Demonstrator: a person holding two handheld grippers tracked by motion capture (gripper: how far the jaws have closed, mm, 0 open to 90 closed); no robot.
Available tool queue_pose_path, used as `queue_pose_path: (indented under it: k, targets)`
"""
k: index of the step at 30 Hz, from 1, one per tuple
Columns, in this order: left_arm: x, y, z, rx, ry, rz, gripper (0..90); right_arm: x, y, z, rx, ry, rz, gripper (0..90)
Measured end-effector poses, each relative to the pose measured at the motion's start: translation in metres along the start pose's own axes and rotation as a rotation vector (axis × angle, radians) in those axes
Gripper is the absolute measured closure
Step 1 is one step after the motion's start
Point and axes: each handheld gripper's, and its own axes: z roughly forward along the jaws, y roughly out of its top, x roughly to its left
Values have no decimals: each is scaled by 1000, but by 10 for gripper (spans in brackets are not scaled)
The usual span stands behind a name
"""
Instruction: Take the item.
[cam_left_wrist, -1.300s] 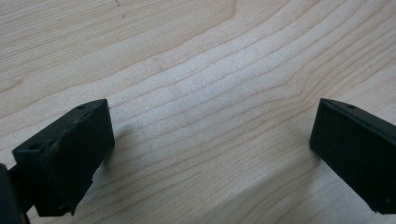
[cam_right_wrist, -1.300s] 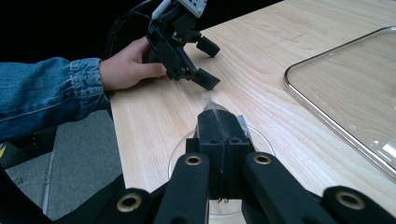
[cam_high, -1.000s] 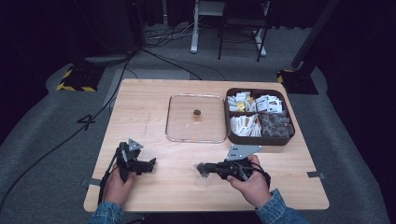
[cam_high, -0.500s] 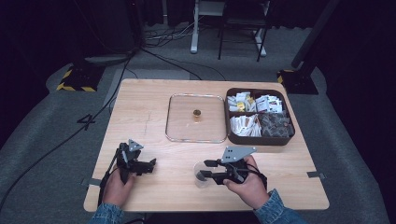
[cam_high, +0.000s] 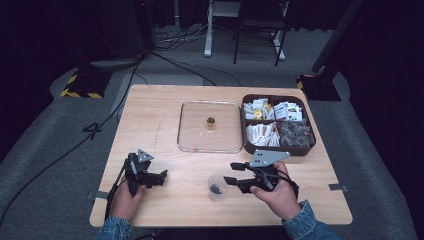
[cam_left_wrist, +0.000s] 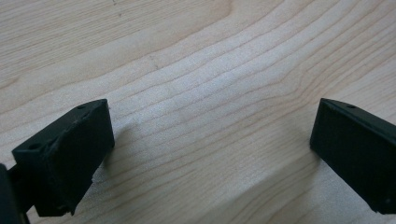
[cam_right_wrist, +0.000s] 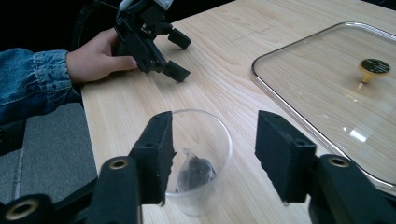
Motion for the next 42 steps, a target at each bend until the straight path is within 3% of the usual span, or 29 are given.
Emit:
queue_pose_path:
  k: [2, 4, 8, 13, 22, 28, 36, 42]
  targets:
    - [-1, 0, 0, 1, 3, -1, 1, -5, -1, -7, 6, -16, 17, 370]
    - [-1, -1, -1, 0, 5, -2, 1, -8, -3, -11, 14, -22, 8, 346]
    - [-1, -1, 0, -1, 4, -2, 1, -21, -12, -24, 30, -49, 37, 295]
    - [-1, -1, 0, -1, 4, -2, 1, -31, -20, -37, 27, -84, 57, 289]
    - [-1, 0, 0, 1, 4, -3, 1, -56, -42, -67, 37, -189, 112, 264]
    - [-1, 0, -1, 1, 4, -3, 1, -68, -58, -78, 44, -237, 148, 248]
    - [-1, -1, -1, 1, 4, -3, 1, -80, -71, -90, 72, -323, 135, 223]
    - [-1, -1, -1, 1, 4, -3, 1, -100, -89, -95, 91, -347, 199, 216]
